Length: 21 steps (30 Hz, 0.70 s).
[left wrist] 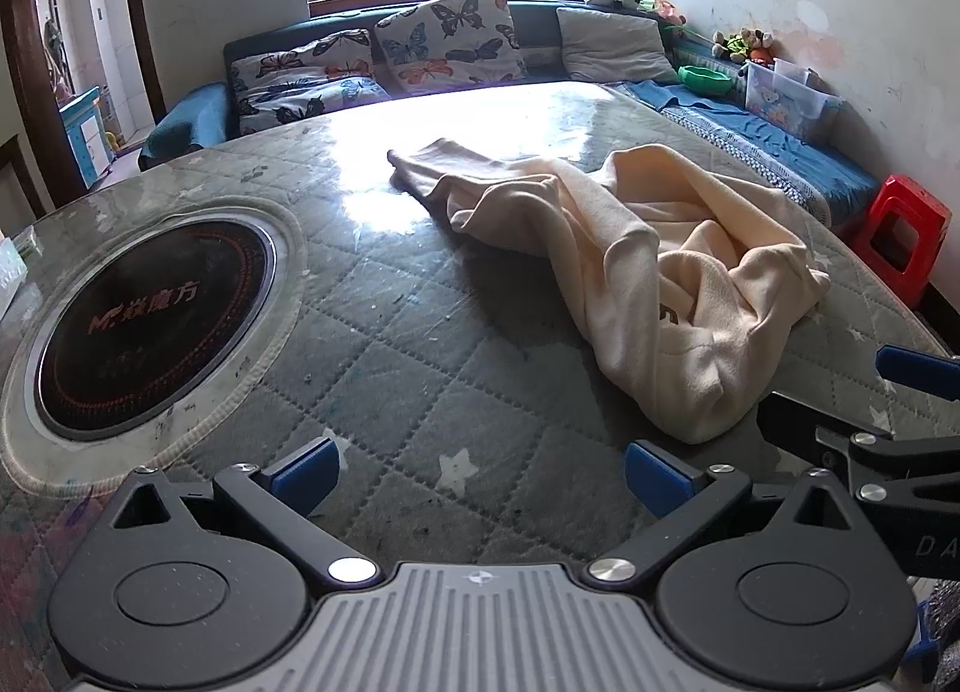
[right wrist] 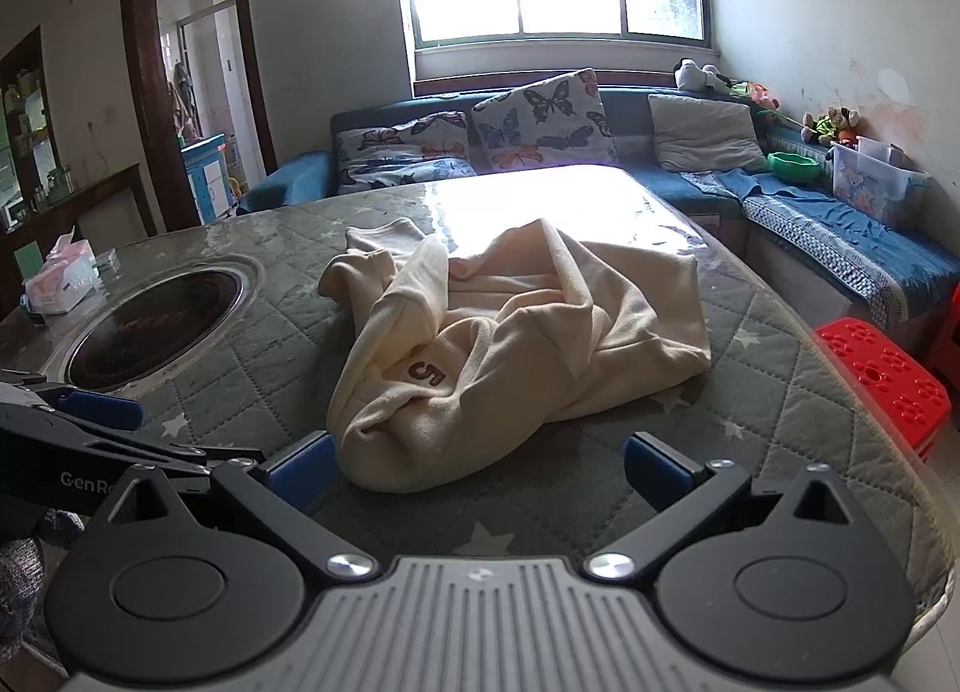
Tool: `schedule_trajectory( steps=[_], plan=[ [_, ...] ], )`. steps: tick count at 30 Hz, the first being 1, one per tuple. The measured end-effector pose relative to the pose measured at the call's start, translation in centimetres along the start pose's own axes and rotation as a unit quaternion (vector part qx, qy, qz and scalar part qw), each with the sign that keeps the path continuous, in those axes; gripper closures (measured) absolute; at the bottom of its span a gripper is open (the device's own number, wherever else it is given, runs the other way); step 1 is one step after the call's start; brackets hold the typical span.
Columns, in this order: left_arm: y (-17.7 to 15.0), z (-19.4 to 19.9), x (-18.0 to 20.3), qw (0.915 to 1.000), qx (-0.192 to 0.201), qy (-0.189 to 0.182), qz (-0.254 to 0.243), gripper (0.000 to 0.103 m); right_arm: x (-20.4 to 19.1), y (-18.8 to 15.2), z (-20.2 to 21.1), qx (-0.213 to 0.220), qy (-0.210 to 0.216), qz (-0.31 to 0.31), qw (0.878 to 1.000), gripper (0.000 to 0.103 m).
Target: Fold clothes
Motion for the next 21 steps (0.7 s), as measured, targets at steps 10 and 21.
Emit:
schedule_trajectory(
  steps=[10, 21],
  plan=[
    [2.4, -0.8, 0.0, 1.0, 0.006, 0.006, 0.001, 0.0, 1.3, 1.0, -1.1, -0.002, -0.005, -0.009, 1.0, 0.0],
    [6.6, -1.8, 2.1, 0.9989, 0.038, -0.025, -0.015, 0.012, 3.9, 2.5, -3.0, -0.006, -0.026, -0.019, 0.999, 0.0]
  ],
)
Point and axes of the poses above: each gripper's, at about its wrist camera, not at the fingertips, and z roughly against the way its jaws point, x to its right, y to its top, the point moved 1 cm from there along -z, roughly the way its jaws point, and after that the axes turned 7 degrees about z, right-handed, at the moved point
